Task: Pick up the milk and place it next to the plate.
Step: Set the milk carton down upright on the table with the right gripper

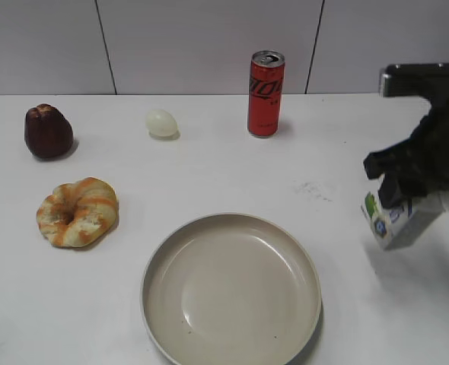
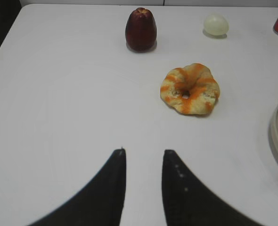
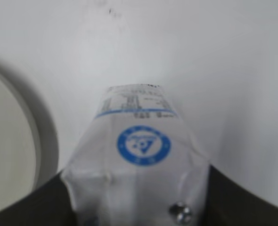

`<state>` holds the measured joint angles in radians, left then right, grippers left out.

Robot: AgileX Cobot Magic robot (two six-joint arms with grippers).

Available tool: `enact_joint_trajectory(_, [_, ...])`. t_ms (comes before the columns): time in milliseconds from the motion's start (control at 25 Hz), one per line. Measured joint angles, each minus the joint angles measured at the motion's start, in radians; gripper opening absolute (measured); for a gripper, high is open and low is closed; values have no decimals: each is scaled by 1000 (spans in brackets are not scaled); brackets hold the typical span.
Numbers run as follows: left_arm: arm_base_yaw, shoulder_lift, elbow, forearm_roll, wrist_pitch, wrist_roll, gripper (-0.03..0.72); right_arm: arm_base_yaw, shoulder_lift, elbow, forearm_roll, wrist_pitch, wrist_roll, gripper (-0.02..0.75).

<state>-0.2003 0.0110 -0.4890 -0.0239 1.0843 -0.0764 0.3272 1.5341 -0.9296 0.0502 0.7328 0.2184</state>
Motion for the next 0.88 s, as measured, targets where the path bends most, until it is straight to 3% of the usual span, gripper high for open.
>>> enact_joint_trajectory(240, [0, 0, 0, 0, 0, 0, 209, 82, -42, 166, 32, -28, 114, 310])
enact_joint_trajectory(400, [0, 0, 0, 0, 0, 0, 209, 137, -41, 167, 43, -77, 161, 310])
enact_joint_trajectory(880, [0, 0, 0, 0, 0, 0, 209, 191, 123, 75, 3, -84, 270, 310])
